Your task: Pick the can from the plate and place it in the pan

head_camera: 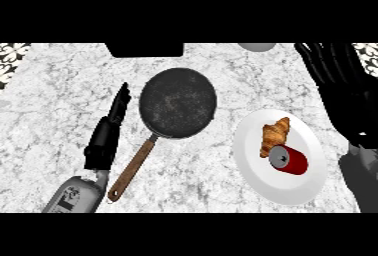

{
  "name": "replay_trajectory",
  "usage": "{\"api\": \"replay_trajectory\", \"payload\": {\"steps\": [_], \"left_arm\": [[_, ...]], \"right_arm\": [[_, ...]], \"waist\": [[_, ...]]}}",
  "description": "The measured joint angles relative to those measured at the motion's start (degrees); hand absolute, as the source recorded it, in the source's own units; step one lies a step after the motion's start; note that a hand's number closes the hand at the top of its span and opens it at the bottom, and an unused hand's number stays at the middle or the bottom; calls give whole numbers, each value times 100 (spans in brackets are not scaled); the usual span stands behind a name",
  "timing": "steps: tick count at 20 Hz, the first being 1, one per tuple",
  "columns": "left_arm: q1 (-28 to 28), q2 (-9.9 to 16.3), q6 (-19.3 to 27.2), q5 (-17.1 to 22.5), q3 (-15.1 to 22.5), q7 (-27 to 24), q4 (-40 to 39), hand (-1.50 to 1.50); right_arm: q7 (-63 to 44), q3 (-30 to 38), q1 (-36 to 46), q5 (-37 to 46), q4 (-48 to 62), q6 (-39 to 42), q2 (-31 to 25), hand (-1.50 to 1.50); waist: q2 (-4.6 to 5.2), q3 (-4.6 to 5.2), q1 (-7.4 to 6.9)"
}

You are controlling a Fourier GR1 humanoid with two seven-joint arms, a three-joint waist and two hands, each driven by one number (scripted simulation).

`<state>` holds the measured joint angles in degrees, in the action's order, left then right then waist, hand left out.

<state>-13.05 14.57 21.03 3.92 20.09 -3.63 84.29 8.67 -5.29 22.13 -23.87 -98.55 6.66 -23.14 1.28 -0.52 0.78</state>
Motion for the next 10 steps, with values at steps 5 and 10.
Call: {"api": "replay_trajectory", "payload": {"steps": [5,10], "left_arm": [[48,154,-55,329,-437,368,92,0],[268,273,-33,709,-879,652,33,0]], "right_arm": [[-444,-122,-168,1326,-163,-745,-441,150],[-1029,-40,-555,3224,-102,-1553,-1480,150]], "waist": [[-126,54,-45],[-244,120,236]]}}
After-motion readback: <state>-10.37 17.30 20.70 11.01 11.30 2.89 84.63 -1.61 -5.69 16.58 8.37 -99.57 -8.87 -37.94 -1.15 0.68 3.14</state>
